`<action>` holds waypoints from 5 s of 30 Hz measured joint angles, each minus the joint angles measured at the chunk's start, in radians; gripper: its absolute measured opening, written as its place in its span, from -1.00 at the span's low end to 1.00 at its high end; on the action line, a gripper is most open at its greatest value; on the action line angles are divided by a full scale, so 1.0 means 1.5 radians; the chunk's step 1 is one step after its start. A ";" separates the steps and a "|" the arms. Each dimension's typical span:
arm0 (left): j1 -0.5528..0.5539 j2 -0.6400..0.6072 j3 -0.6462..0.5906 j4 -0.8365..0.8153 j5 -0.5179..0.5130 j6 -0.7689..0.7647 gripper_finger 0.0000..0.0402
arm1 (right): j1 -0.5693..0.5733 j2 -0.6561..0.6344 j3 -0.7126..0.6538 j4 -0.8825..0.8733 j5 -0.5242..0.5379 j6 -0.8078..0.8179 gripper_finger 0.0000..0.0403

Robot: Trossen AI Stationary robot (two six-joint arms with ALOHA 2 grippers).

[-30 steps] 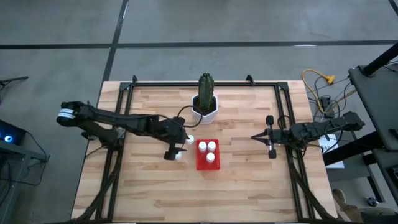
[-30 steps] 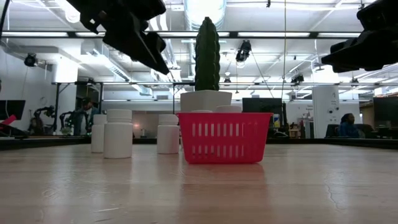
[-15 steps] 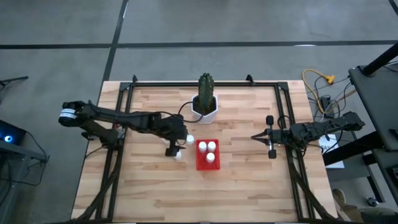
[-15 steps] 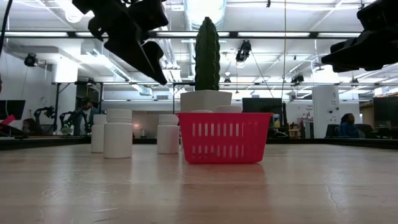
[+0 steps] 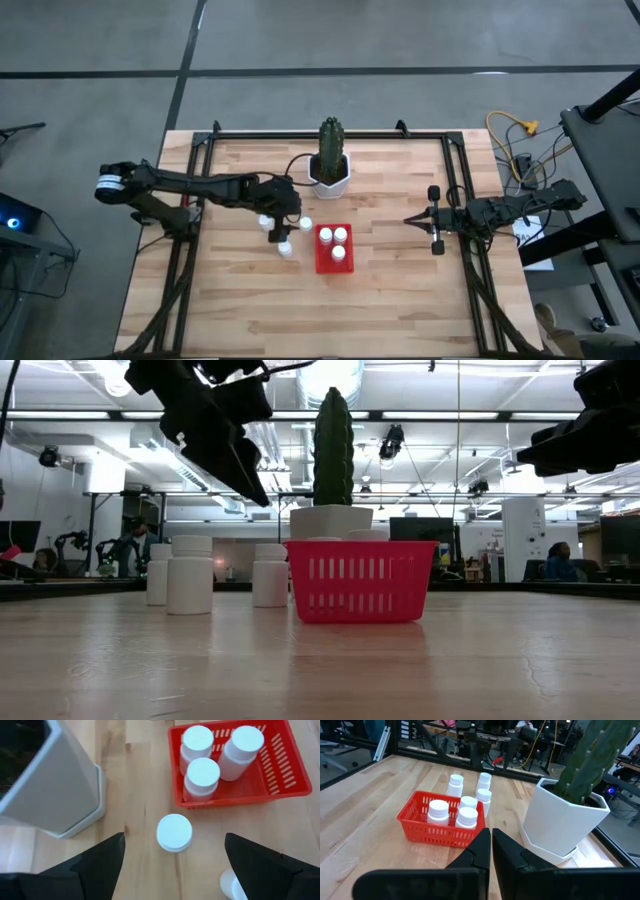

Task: Pick and place pill bottles into a basket
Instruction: Put the white pill bottle into the red bin

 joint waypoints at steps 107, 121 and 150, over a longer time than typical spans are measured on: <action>0.000 0.172 0.023 0.072 0.029 -0.016 -0.31 | 0.000 0.001 -0.001 -0.017 0.000 0.008 -0.96; -0.009 0.128 0.218 -0.098 0.065 0.011 -0.31 | 0.000 0.002 -0.002 -0.024 0.001 0.007 -0.96; -0.102 0.241 0.238 -0.005 0.116 -0.001 -0.31 | 0.000 0.006 -0.009 -0.043 0.000 0.008 -0.96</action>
